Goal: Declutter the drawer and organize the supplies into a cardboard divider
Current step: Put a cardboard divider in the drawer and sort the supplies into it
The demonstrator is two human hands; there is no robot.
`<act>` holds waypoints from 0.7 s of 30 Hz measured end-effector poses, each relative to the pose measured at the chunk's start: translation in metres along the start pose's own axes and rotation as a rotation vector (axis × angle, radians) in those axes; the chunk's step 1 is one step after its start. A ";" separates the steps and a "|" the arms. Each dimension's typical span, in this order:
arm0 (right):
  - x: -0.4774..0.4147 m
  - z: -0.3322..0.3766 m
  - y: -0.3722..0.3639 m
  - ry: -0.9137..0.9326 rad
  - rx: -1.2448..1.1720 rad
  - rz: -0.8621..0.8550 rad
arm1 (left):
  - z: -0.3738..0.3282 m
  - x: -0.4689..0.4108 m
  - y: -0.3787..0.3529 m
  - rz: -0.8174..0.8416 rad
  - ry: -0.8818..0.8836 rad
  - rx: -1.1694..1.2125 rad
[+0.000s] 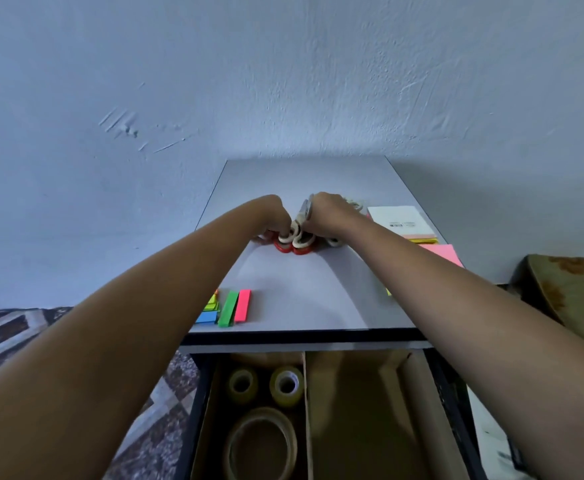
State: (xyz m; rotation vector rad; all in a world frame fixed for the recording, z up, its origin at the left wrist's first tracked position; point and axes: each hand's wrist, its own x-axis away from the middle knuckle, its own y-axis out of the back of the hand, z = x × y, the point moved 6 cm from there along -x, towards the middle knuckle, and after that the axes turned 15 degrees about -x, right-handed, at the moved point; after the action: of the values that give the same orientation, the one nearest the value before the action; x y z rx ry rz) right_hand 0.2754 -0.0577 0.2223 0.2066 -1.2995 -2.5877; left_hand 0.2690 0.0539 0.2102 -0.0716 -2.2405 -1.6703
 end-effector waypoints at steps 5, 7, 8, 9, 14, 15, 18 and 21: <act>0.012 0.000 0.003 -0.001 -0.010 -0.095 | 0.000 0.007 -0.002 -0.001 0.005 0.115; 0.017 -0.001 0.010 -0.003 -0.044 -0.156 | 0.001 0.014 0.000 0.023 -0.004 0.206; 0.019 -0.002 0.015 -0.004 -0.086 -0.181 | 0.001 0.019 0.001 0.042 -0.003 0.263; 0.019 -0.004 0.019 -0.016 -0.137 -0.197 | 0.003 0.023 0.002 0.058 0.008 0.320; 0.028 -0.005 0.047 -0.025 -0.280 -0.312 | 0.000 0.031 -0.002 -0.017 0.007 0.344; 0.032 -0.005 0.054 -0.024 -0.274 -0.335 | -0.004 0.032 -0.003 -0.053 -0.015 0.302; 0.045 -0.012 0.073 -0.008 -0.176 -0.404 | -0.015 0.041 -0.005 -0.159 -0.064 0.153; 0.056 -0.023 0.086 0.017 -0.113 -0.454 | -0.015 0.045 -0.009 -0.188 -0.055 0.162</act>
State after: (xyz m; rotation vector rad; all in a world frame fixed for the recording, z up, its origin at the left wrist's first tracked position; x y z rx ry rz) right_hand 0.2391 -0.1402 0.2768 0.5606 -1.2080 -3.0117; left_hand 0.2283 0.0301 0.2192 0.1382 -2.4817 -1.5871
